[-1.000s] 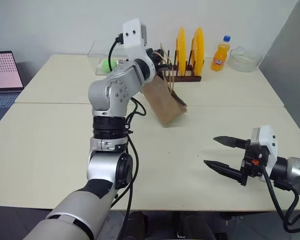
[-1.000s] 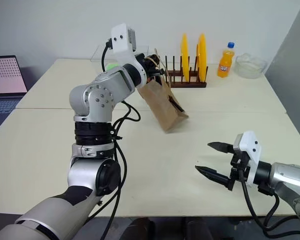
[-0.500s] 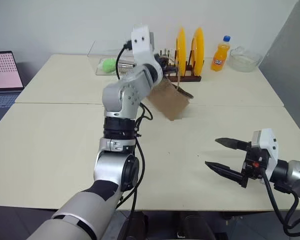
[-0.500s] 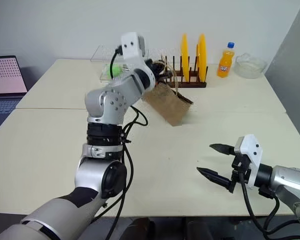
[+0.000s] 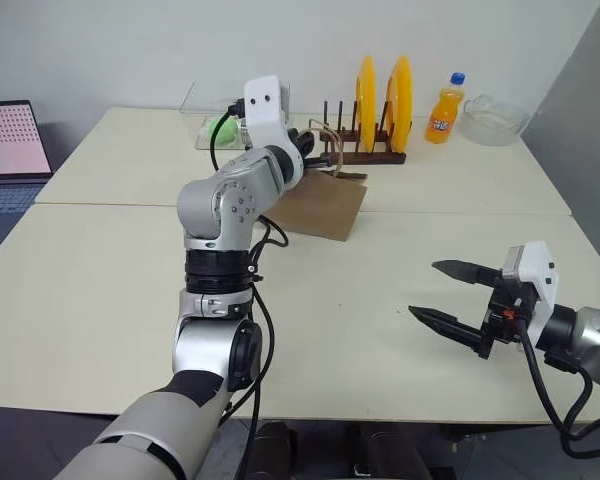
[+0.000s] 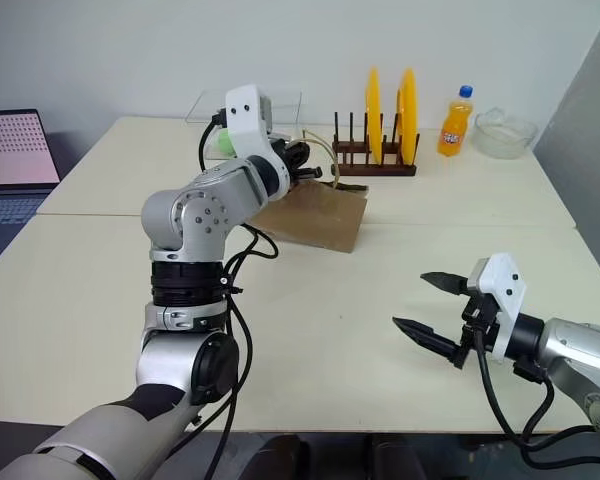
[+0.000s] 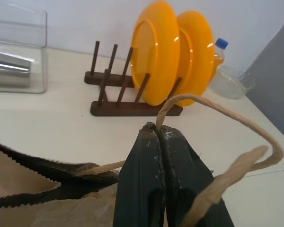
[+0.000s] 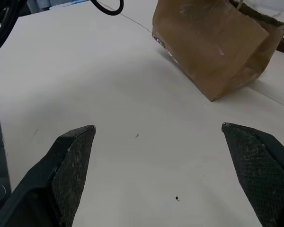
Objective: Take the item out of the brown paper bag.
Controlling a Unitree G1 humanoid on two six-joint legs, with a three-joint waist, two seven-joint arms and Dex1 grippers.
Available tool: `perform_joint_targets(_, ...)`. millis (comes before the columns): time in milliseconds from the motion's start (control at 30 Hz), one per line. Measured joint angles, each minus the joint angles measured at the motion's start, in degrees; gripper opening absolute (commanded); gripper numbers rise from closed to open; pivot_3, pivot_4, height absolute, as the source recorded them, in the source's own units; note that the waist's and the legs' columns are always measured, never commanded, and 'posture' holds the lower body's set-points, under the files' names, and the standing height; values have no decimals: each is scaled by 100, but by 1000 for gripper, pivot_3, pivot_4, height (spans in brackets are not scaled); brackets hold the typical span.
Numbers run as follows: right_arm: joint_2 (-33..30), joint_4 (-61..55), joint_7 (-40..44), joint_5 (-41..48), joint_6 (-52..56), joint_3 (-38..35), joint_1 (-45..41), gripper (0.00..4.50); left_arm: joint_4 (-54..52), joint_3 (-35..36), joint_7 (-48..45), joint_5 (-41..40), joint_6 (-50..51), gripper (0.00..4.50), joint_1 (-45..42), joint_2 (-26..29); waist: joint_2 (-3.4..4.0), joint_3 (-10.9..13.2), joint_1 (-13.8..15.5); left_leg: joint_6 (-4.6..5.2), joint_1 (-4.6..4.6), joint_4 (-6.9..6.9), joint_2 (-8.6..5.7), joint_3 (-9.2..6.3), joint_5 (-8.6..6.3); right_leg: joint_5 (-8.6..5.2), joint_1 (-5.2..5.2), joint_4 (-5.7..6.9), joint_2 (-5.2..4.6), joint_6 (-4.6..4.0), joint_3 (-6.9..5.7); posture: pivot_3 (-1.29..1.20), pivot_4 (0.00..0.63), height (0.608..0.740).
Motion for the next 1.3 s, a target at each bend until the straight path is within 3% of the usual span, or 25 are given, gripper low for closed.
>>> perform_joint_targets(533,159,17,-253,70,155,231,-465,4500,-303,91,87,35,515,45,387,138,0,0,29,0,1,1,0,-1,0,0,2,0,0,-1,0,0,150,740)
perform_joint_targets(1000,210,17,-369,67,175,238,-584,4500,-308,-15,7,272,362,45,568,292,1,-1,22,0,3,1,0,-1,0,1,2,0,0,-1,0,0,150,740)
perform_joint_targets(1100,227,17,-387,67,196,275,-616,4500,-308,0,3,282,268,605,643,299,1,-1,22,0,3,1,0,-1,0,1,2,1,0,-2,1,0,150,740)
perform_joint_targets(1300,264,17,-419,58,217,358,-637,4500,-320,-115,-86,432,149,2392,803,463,1,-1,21,0,3,0,0,-1,0,1,2,1,0,-2,0,0,150,740)
